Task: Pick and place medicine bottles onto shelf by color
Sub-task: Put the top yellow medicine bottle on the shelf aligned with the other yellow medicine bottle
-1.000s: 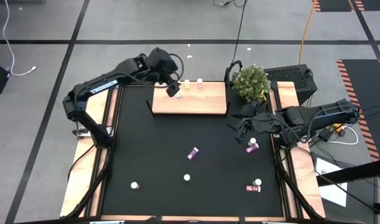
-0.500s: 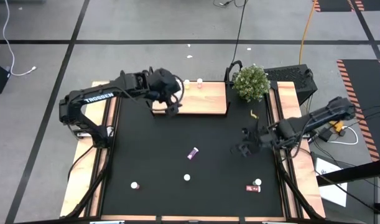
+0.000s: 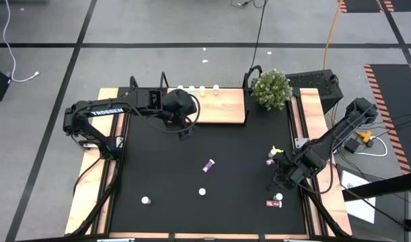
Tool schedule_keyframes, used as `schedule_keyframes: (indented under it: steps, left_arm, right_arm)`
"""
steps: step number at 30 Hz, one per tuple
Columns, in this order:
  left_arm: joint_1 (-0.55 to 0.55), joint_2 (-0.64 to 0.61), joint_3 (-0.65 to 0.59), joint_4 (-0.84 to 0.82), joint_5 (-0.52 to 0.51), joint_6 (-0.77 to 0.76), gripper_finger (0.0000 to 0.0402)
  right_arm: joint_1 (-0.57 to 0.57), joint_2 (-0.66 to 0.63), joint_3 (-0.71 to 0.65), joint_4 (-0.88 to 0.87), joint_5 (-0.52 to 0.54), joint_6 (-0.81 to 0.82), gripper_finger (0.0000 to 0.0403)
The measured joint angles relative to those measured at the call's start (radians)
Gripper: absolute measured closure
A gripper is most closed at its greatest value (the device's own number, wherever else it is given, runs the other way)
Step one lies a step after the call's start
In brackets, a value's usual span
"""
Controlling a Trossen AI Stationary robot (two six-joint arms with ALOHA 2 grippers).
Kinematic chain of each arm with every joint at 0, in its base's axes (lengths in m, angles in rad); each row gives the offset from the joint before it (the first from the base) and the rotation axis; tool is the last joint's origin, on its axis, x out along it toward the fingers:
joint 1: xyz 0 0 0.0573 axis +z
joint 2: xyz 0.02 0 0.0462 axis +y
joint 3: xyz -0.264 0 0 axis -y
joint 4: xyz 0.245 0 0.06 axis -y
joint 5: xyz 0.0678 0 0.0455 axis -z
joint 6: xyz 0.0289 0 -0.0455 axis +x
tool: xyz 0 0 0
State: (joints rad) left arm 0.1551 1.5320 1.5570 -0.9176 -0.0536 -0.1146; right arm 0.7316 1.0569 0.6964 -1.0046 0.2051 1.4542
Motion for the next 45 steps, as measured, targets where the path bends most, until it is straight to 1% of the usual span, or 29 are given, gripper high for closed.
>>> schedule_keyframes:
  steps: [3,5,8,11,19,26,28,31,35,37,40,45]
  left_arm:
    - [-0.007,0.007,0.000,0.013,-0.001,-0.021,0.0062]
    - [-0.008,0.007,0.000,0.037,-0.012,-0.067,0.0062]
    - [-0.015,0.006,0.000,0.085,-0.036,-0.178,0.0062]
    - [-0.030,0.006,0.000,0.124,-0.040,-0.263,0.0062]
    - [-0.095,0.006,0.000,0.130,-0.064,-0.288,0.0062]
    - [-0.119,0.006,0.000,0.130,-0.111,-0.286,0.0062]
    - [-0.118,0.006,0.000,0.130,-0.116,-0.285,0.0062]
    - [-0.112,0.006,0.000,0.130,-0.118,-0.283,0.0062]
    - [-0.109,0.006,0.000,0.130,-0.119,-0.268,0.0062]
    - [-0.109,0.006,0.000,0.130,-0.120,-0.247,0.0062]
    - [-0.109,0.006,0.000,0.144,-0.120,-0.231,0.0062]
    - [-0.109,0.006,0.000,0.201,-0.120,-0.228,0.0062]
  right_arm:
    - [0.020,0.000,-0.041,-0.026,0.036,-0.001,0.0205]
    - [0.024,0.000,-0.072,-0.032,0.106,0.017,0.0204]
    - [0.023,0.000,-0.117,0.014,0.231,0.037,0.0204]
    - [0.023,0.000,-0.159,0.044,0.320,0.012,0.0204]
    - [0.017,0.000,-0.239,0.084,0.410,0.059,0.0204]
    - [-0.016,0.000,-0.321,0.178,0.426,0.071,0.0207]
    - [-0.023,0.000,-0.344,0.209,0.425,0.068,0.0218]
    - [-0.025,0.000,-0.358,0.235,0.428,0.042,0.0248]
    - [-0.026,-0.003,-0.354,0.254,0.468,-0.006,0.0293]
    - [-0.028,-0.003,-0.348,0.283,0.496,-0.037,0.0309]
    - [-0.044,-0.003,-0.348,0.328,0.525,-0.095,0.0318]
    - [-0.090,-0.003,-0.348,0.443,0.553,-0.225,0.0311]
